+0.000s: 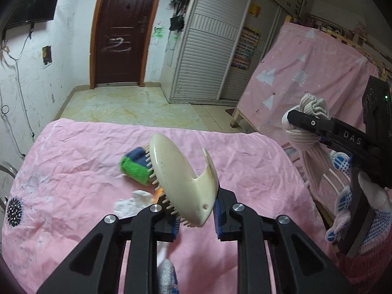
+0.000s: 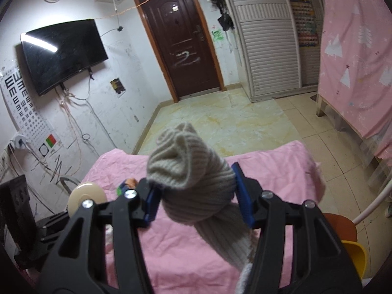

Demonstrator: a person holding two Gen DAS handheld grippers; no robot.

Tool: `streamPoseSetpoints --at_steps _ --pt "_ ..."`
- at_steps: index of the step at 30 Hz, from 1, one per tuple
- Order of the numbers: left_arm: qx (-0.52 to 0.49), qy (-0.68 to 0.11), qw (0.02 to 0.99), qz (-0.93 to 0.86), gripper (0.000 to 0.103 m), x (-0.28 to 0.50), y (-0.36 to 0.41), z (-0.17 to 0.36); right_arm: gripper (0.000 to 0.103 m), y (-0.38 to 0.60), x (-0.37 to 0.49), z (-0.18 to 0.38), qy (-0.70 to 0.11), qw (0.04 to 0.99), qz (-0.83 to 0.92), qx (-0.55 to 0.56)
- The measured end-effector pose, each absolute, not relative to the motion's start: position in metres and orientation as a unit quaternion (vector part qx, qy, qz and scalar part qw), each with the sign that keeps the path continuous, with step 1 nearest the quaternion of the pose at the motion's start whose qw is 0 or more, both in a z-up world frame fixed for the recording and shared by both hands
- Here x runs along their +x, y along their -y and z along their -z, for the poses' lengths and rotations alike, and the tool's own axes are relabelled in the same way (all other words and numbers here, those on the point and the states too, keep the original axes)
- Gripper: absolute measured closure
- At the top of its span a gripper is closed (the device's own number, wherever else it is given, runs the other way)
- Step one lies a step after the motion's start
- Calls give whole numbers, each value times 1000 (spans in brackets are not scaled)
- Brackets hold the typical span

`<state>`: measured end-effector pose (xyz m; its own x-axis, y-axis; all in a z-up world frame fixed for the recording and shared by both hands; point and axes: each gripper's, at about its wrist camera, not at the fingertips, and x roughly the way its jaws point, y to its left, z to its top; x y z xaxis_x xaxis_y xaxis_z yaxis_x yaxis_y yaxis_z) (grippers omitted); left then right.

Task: Collect trash
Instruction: 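Carry the hairbrush and grey sock to the yellow bin and release both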

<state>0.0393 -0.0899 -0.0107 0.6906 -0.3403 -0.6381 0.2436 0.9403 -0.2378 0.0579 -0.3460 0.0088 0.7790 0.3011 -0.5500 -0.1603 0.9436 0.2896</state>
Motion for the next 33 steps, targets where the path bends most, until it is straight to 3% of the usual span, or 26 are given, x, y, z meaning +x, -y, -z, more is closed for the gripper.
streamPoseSetpoints --at_steps 18,33 --pt "-7 -360 889 283 91 6 234 -9 51 496 -11 25 -291 938 -21 190" --pt "68 -371 854 359 91 -25 350 3 50 562 -50 105 -334 908 7 253"
